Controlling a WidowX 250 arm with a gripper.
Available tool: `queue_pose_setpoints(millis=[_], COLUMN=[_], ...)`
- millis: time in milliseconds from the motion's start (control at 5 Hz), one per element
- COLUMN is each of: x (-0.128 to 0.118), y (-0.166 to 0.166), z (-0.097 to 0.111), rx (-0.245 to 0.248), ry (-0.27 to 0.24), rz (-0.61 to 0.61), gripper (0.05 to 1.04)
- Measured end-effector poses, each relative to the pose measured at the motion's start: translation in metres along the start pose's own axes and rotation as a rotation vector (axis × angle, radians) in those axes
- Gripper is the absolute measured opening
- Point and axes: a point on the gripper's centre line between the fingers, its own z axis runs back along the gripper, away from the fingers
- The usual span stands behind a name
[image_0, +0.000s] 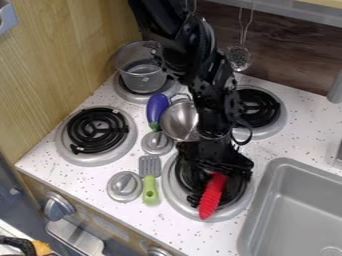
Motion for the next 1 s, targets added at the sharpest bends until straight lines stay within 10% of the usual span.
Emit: queue_pose_setpoints(millis=[1000], x=[0.015], y=[0.042], z=[0.039], rx=[0.029], ry=[-0.093], rz=[-0.064], gripper=[0.999])
